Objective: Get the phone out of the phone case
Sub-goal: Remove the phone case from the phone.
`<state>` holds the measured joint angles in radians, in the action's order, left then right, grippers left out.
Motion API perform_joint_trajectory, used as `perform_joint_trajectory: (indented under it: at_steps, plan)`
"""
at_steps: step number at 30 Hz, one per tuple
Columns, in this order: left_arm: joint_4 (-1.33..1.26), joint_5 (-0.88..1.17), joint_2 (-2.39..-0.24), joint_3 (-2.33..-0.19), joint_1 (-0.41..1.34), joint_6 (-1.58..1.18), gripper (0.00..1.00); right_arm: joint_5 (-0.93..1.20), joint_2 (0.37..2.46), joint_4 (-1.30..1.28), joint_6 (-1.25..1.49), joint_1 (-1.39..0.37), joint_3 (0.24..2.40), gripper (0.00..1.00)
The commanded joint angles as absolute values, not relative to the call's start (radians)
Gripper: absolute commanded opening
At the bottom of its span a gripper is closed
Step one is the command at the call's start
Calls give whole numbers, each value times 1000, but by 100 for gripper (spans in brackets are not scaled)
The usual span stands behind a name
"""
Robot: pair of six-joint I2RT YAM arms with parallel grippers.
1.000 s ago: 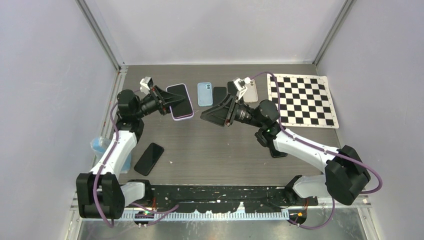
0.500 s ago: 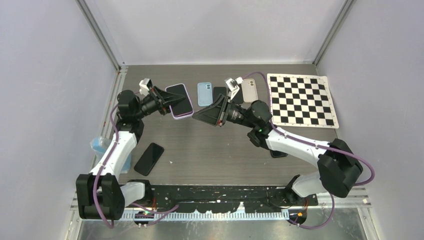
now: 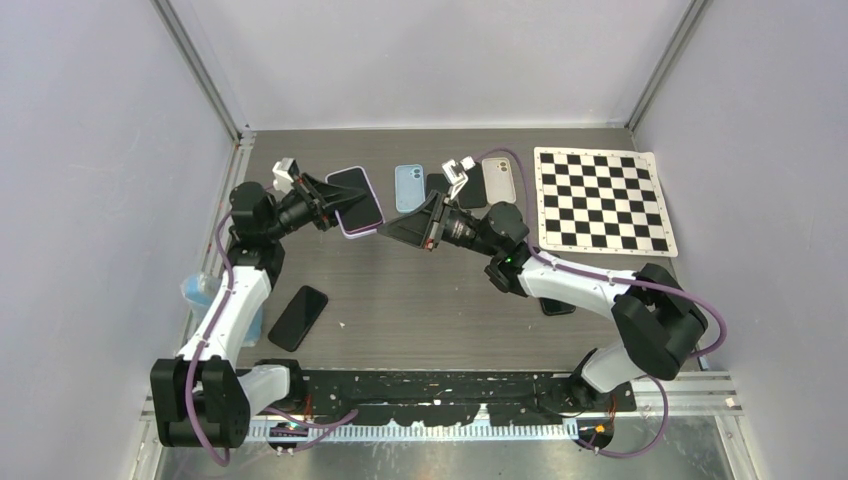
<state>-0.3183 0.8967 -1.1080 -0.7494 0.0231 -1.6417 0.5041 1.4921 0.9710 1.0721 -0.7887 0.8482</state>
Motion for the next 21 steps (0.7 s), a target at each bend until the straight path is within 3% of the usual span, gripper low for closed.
perform_joint_trajectory:
  at_steps: [1, 21]
  plan:
    - [-379, 937, -1059, -794, 26, -1658, 0, 440, 1506, 1009, 1057, -790, 851, 34]
    - [-482, 1002, -997, -866, 38, -1610, 0, 418, 1539, 692, 1158, -784, 993, 35]
